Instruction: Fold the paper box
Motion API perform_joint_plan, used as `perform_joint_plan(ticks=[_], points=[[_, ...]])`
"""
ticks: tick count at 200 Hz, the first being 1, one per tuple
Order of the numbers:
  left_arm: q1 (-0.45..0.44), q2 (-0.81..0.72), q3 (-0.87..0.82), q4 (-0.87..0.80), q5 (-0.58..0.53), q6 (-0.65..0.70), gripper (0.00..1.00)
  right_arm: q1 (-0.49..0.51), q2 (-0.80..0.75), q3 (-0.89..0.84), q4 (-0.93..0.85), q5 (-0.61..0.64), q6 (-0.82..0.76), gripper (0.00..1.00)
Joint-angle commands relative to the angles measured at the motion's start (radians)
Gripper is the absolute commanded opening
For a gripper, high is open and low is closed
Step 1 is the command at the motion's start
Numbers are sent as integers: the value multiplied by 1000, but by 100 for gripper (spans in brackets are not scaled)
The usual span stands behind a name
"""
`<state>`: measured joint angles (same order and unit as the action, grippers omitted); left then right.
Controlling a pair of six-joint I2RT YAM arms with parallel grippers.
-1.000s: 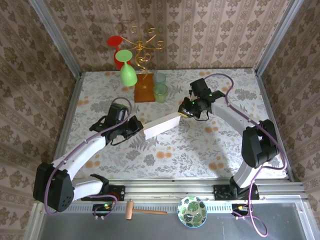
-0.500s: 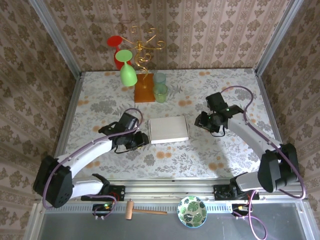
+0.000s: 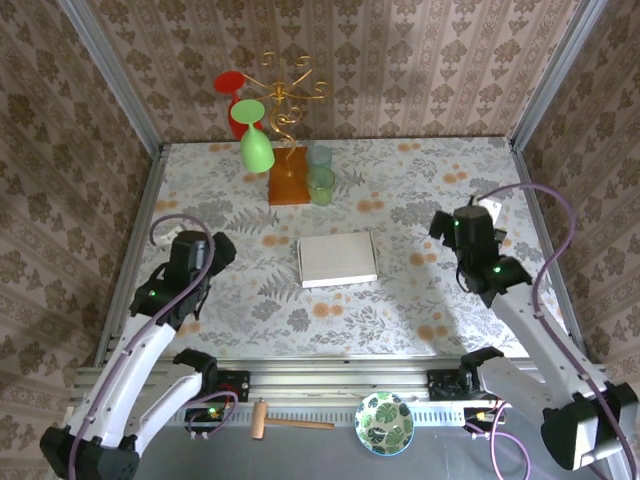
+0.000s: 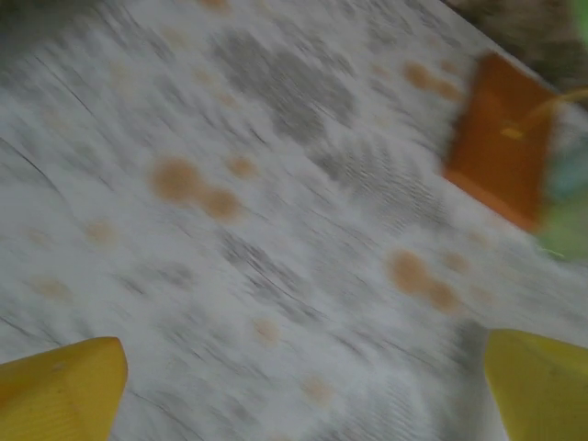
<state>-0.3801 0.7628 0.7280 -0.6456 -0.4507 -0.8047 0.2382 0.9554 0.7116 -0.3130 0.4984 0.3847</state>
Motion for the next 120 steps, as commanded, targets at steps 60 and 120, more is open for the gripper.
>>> perform_joint_plan(ticks=[60,120], points=[[282,176,-396,784,128,715,100,-149,400,-182,676,-282,-344,100],[405,509,-433,1401,350,679,100,-221,581,-92,795,-458,-354,100]])
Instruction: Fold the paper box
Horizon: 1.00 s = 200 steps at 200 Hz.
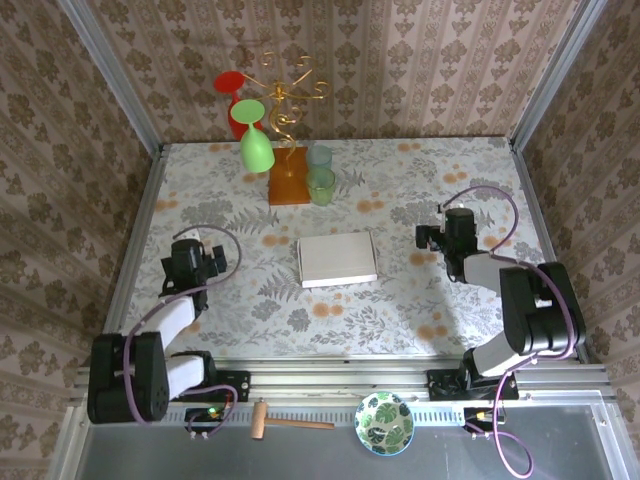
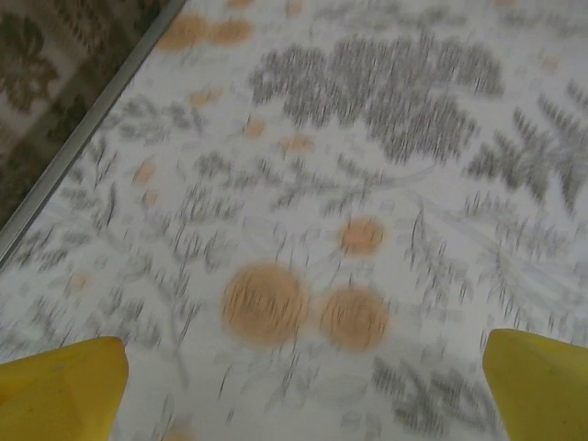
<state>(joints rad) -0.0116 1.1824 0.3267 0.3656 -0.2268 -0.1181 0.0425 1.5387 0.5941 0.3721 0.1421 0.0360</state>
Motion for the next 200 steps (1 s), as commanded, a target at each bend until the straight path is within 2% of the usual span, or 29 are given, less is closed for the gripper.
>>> perform_joint_plan(ticks=[1,14,24,41,54,81,102,113,123,136,143,149,157,176,187,200], points=[[37,95,-32,402,129,-4,100,-26,-4,23,114,-105,-6,100],[46,108,-8,365,168,8,100,-29,-30,-43,210,-123,-13,100],[36,112,-39,452,179,48,100,-30,-41,-92,287,-127,-12,100],[28,82,-83,498,176,50,100,-32,-36,-149,392,-111,-9,100],[23,81,-97,531,223,78,100,-30,5,-208,549,-107,-10,100],[-33,123,-16,434,237,165,100,-27,-10,-180,463,-98,-6,100],[-54,176,55,363,241,209,100,-27,-8,-181,470,-95,-7,100],[-31,208,107,300,243,182,100,-27,-8,-183,472,-95,-7,100],[26,236,143,269,298,140,100,-27,-8,-183,476,-93,-6,100],[100,283,93,414,296,67,100,-26,-8,-183,476,-92,-8,100],[136,281,88,422,367,58,100,-26,-7,-183,475,-91,-8,100],[114,270,80,417,344,72,100,-25,-7,-183,476,-91,-8,100],[91,281,35,519,343,111,100,-26,-9,-185,476,-92,-8,100],[-10,420,-120,955,225,195,100,-25,-9,-185,477,-90,-8,100],[-34,365,-95,826,179,196,100,-25,-9,-185,477,-90,-8,100],[-34,383,-26,737,156,202,100,-26,-9,-185,476,-91,-8,100]])
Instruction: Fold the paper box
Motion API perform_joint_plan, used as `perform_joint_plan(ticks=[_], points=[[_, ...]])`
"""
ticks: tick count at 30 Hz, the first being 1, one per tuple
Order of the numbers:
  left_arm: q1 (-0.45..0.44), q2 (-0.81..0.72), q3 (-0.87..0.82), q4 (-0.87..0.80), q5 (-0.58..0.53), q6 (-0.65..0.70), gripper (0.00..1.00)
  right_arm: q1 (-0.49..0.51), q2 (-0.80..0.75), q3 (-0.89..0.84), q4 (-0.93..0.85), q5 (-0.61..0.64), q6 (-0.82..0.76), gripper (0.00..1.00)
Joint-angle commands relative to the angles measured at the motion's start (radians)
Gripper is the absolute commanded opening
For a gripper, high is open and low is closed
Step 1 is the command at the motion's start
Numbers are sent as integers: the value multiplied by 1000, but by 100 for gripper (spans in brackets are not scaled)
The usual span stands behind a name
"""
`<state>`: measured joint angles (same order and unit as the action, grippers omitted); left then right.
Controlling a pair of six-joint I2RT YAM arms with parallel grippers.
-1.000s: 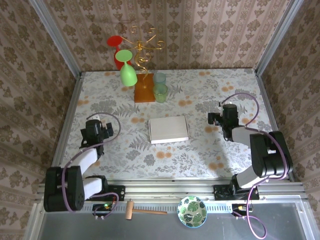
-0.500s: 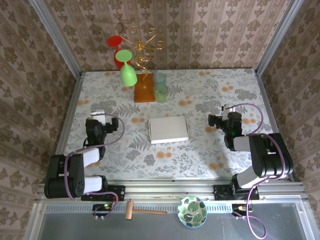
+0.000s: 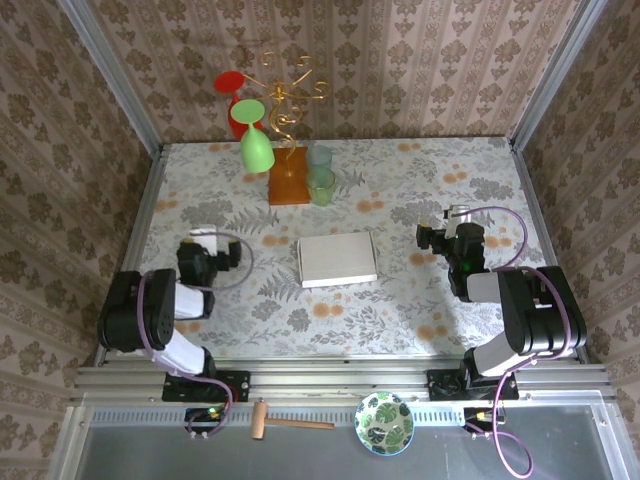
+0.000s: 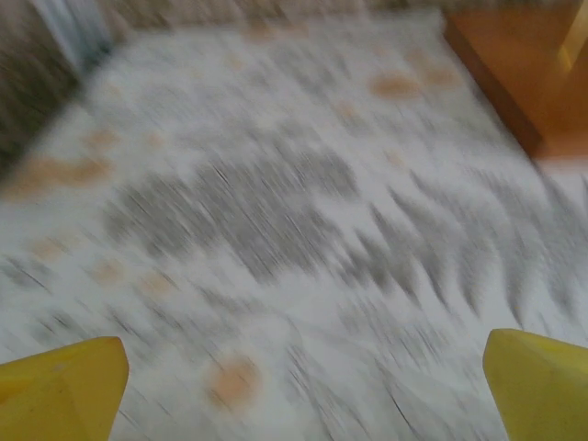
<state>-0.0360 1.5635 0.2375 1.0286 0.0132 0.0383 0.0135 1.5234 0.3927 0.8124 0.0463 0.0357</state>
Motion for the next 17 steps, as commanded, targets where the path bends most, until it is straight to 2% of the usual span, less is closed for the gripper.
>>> perform_joint_plan(ticks=[1,3,7,14,17], points=[[-9,1,70,63,-89,44,100,3,7,18,36,4,-7,100],[36,-14,145,-111,-78,-18,100,3,6,17,37,5,-8,100],[47,-8,124,-55,-50,-25,100,4,6,17,36,4,-8,100],[51,-9,125,-63,-48,-28,100,3,10,23,28,3,-8,100],[51,-12,116,-44,-50,-29,100,15,5,-8,78,-22,-34,100]])
